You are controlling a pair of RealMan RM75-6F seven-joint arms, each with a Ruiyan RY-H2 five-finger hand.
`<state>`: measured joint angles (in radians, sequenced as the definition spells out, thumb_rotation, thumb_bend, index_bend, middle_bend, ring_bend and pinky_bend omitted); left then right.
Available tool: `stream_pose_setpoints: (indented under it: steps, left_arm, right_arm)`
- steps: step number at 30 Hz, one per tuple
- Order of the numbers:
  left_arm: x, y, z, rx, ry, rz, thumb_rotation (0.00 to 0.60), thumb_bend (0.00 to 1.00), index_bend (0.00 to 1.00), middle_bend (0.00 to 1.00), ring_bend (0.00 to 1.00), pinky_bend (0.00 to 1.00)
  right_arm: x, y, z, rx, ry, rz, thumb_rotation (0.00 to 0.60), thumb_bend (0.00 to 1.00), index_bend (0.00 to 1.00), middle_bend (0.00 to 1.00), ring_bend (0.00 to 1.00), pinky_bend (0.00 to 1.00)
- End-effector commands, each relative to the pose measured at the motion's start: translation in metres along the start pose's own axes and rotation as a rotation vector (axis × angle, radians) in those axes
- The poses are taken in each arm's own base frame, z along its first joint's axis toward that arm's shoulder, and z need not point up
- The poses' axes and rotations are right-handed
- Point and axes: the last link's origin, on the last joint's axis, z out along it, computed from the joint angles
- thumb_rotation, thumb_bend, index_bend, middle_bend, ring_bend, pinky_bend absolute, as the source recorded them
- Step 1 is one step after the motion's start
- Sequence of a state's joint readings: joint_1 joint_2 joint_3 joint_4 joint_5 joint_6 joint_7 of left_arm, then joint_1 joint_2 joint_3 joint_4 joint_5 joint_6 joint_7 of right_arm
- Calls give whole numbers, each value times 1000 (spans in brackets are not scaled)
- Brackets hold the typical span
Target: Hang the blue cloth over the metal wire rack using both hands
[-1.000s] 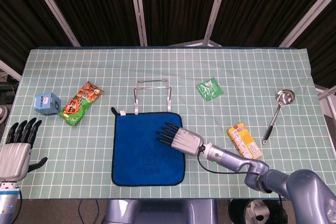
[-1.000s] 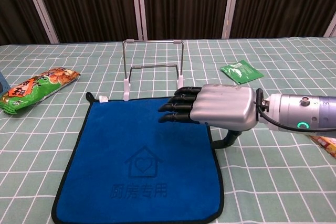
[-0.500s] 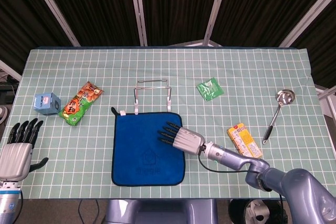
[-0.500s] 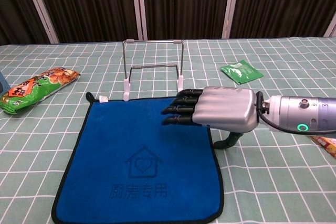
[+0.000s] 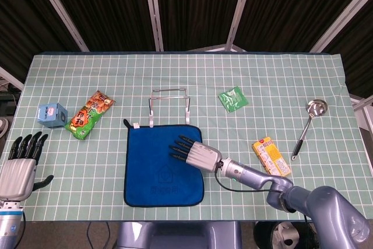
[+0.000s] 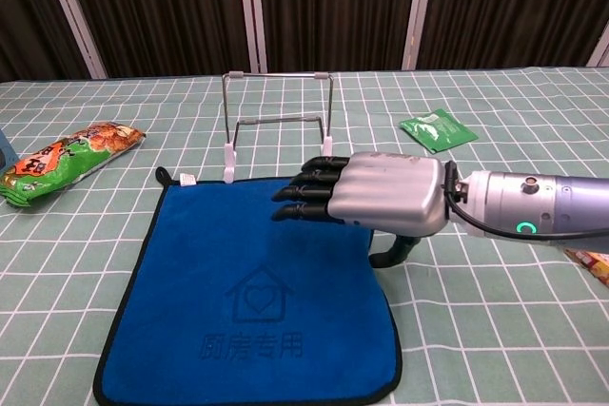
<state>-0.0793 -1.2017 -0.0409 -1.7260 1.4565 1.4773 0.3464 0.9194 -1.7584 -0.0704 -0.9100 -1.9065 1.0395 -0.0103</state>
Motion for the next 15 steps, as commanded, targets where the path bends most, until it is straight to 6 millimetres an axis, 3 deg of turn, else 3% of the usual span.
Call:
stream_pose_setpoints:
  steps: [1, 2, 6, 12, 15]
  left_arm:
    - [0, 0, 0, -1, 1, 0, 600, 0, 0, 0, 0, 0]
    - [0, 0, 0, -1, 1, 0, 600, 0, 0, 0, 0, 0]
    - [0, 0, 0, 1, 1, 0, 600, 0, 0, 0, 0, 0]
    - [0, 0, 0, -1, -1, 1, 600, 0, 0, 0, 0, 0]
    - [-1, 0, 0, -1, -2, 3, 600, 0, 0, 0, 0, 0]
  right_arm:
    - [2, 0, 3, -2, 6, -1, 600, 276, 107, 0, 0, 0]
    - [3, 0, 3, -3, 9, -3, 600, 277, 145, 0, 0, 0]
    - [6, 1, 5, -8, 19, 3, 600, 325, 70, 0, 0, 0]
    - [6, 0, 5, -7, 23, 14, 600, 434, 297, 0, 0, 0]
    - [6, -1, 5, -7, 27, 23, 600, 469, 344, 0, 0, 0]
